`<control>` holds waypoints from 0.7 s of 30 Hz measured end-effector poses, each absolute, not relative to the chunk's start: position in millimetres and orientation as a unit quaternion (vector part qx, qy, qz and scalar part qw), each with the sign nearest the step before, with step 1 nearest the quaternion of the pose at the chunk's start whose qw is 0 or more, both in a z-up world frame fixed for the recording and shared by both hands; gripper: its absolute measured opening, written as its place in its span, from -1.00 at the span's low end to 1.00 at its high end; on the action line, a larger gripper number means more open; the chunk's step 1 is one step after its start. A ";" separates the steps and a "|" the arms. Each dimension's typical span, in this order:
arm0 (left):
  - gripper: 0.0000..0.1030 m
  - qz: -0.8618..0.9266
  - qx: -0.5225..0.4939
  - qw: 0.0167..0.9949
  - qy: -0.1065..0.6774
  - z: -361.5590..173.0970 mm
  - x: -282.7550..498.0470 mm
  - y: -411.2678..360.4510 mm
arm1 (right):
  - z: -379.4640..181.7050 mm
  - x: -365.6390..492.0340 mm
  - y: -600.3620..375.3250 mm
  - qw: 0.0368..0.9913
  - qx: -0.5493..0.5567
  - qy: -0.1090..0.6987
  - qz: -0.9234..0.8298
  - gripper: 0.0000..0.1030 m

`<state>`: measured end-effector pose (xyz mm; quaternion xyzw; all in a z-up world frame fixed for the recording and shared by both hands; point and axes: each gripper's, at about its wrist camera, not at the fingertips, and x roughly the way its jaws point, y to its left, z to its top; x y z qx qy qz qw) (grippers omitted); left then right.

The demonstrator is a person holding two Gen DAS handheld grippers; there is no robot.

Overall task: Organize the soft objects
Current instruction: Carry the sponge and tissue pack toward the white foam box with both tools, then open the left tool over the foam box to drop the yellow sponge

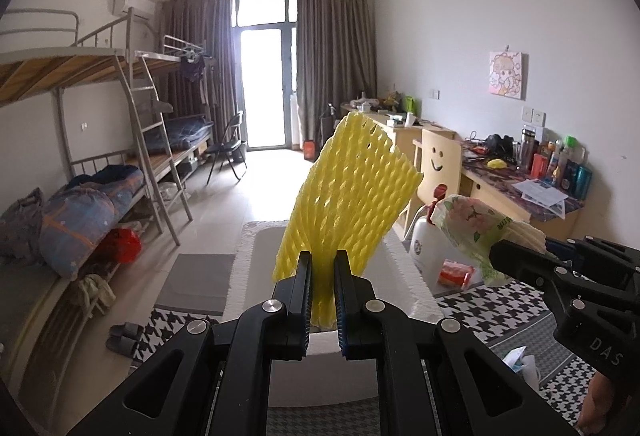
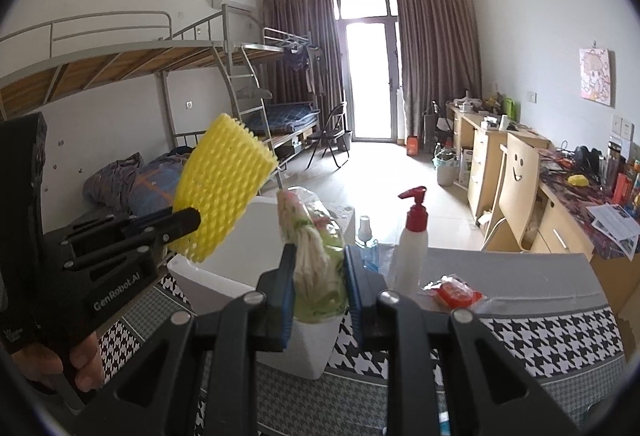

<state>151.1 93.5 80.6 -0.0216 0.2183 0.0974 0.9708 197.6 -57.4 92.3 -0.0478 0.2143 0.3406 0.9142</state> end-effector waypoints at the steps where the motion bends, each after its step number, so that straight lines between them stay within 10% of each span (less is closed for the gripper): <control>1: -0.78 0.098 -0.022 0.970 0.219 80.2 152.6 94.6 | 92.4 199.0 -55.8 0.914 -0.048 0.215 0.341 -0.47; 21: -0.78 0.078 -0.057 0.960 0.261 65.2 189.9 114.6 | 90.6 215.9 -38.4 0.911 -0.059 0.227 0.338 -0.47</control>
